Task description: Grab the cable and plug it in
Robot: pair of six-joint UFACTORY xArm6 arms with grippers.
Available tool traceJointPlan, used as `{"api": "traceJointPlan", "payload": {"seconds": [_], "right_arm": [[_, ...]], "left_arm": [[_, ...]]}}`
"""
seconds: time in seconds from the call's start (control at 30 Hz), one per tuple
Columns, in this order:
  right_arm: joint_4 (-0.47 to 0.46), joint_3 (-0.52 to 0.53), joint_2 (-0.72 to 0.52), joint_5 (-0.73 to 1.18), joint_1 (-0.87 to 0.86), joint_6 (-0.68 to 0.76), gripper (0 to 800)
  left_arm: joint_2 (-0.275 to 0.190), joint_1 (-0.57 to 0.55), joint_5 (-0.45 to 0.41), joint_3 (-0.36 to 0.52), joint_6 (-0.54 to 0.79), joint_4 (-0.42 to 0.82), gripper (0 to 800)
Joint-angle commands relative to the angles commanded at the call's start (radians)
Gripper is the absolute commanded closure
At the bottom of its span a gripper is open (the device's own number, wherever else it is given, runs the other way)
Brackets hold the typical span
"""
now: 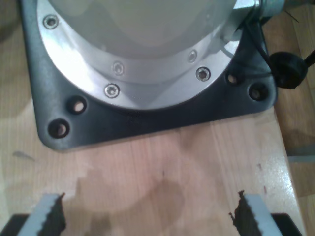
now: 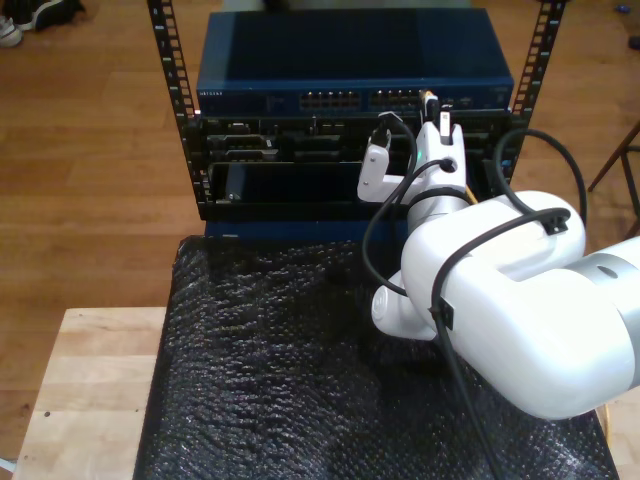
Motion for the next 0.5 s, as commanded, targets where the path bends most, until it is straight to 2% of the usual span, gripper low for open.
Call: {"api": "traceJointPlan", "payload": {"seconds": [0.5], "right_arm": [[-0.002, -0.034, 0.009, 0.034, -0.002, 0.002, 800]], "left_arm": [[0.0, -0.002, 0.0, 0.0, -0.002, 0.0, 0]]}}
